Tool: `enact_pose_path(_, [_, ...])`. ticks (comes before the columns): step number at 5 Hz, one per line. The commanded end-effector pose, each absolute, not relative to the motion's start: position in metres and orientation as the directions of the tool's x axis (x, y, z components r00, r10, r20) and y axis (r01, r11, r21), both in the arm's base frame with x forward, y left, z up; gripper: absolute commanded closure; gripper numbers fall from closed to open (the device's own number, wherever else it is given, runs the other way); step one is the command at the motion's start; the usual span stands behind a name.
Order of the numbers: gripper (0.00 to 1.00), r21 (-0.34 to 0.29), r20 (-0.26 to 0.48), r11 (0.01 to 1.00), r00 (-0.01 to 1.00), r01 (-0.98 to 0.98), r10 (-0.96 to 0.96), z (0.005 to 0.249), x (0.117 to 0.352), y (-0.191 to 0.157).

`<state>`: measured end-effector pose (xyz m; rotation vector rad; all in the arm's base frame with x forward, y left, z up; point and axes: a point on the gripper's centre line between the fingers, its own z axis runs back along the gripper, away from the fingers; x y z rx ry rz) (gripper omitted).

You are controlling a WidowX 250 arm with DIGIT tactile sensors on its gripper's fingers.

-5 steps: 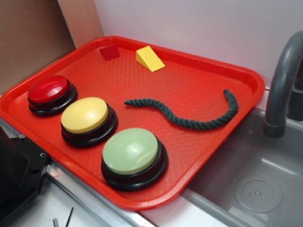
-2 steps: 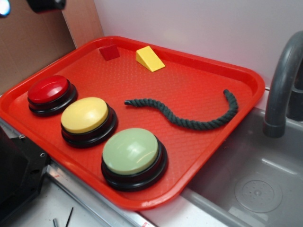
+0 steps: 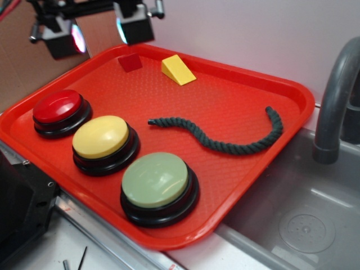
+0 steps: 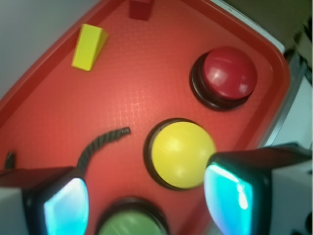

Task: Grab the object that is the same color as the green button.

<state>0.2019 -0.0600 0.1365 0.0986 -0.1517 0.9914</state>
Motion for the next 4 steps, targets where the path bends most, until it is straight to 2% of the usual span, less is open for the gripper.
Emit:
enact_pose_path(1, [0.0, -0.009, 0.167, 0.417, 0.41, -0.909, 0.897, 0.091, 0.236, -0.079])
enact_pose_path(3, [0.0, -0.003, 0.169, 0.47, 0.463, -0.883, 0.87, 0.052, 0.25, -0.1])
enact_pose_path(4, [0.0, -0.031, 0.166, 0.481, 0.47, -0.876, 0.867, 0.042, 0.265, -0.107])
